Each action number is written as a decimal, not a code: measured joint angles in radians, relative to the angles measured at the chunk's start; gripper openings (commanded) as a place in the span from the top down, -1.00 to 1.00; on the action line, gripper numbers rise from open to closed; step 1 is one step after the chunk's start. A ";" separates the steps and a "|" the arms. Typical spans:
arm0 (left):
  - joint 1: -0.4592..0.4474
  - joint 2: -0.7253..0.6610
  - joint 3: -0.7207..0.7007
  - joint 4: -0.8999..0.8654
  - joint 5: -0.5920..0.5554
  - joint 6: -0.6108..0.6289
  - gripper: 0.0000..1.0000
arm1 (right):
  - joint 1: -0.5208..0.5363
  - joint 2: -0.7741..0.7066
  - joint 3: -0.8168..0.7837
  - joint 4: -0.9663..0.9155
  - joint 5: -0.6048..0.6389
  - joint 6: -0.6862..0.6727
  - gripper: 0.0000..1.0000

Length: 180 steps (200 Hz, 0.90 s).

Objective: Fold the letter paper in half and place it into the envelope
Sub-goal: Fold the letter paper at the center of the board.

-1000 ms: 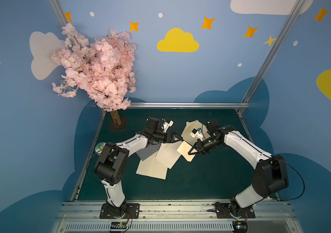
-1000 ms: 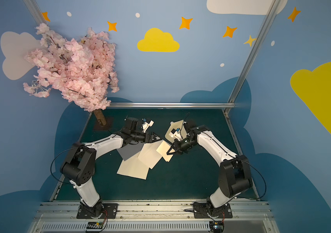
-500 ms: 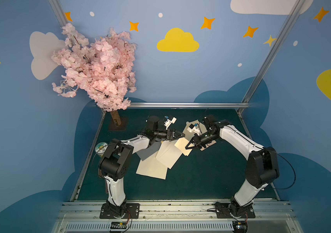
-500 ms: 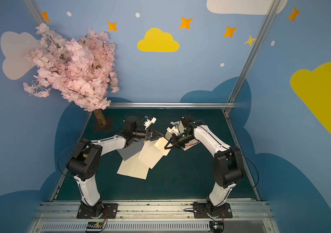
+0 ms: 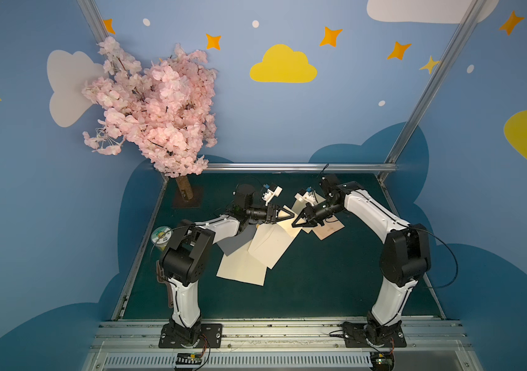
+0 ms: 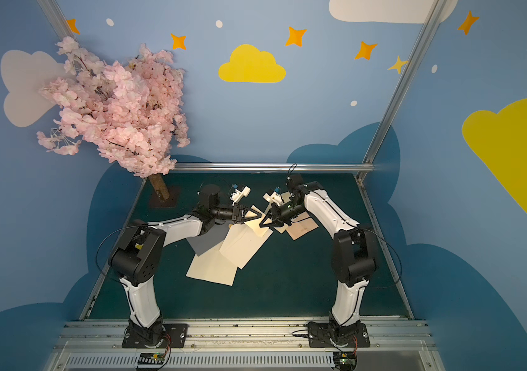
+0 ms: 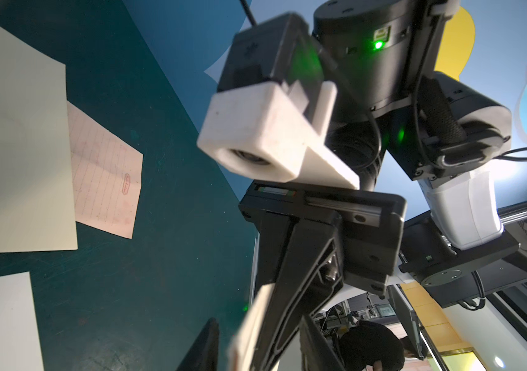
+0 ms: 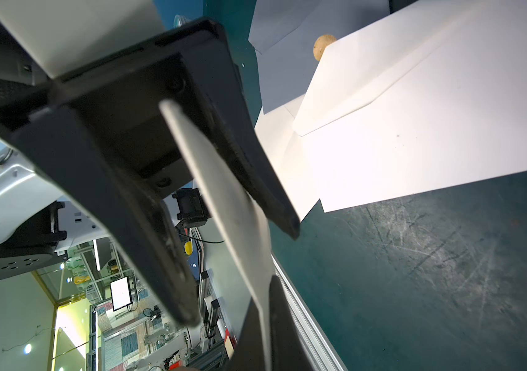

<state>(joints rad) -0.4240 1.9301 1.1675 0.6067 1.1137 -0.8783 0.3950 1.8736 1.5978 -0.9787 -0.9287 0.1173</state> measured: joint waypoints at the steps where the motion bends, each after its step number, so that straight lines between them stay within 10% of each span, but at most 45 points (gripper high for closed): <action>1: 0.000 0.001 0.001 0.000 0.000 -0.002 0.42 | 0.000 0.001 0.001 0.000 0.000 0.000 1.00; 25: 0.000 0.026 0.025 0.002 0.009 -0.013 0.82 | -0.001 0.015 0.024 -0.013 0.000 -0.004 1.00; 45: 0.001 0.032 0.042 0.002 0.009 -0.033 0.95 | -0.006 0.015 0.028 -0.019 0.000 -0.002 0.12; 65: 0.003 0.032 0.061 0.002 -0.024 -0.057 0.95 | -0.010 0.015 0.027 -0.015 -0.001 0.008 -0.25; 180: -0.003 -0.064 0.043 -0.135 -0.613 -0.323 0.95 | -0.013 -0.166 -0.376 0.743 0.048 0.752 -0.29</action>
<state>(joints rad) -0.4274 1.8656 1.2102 0.4713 0.5011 -1.2011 0.3820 1.7073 1.2221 -0.2352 -0.8803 0.8688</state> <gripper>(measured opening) 0.051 0.653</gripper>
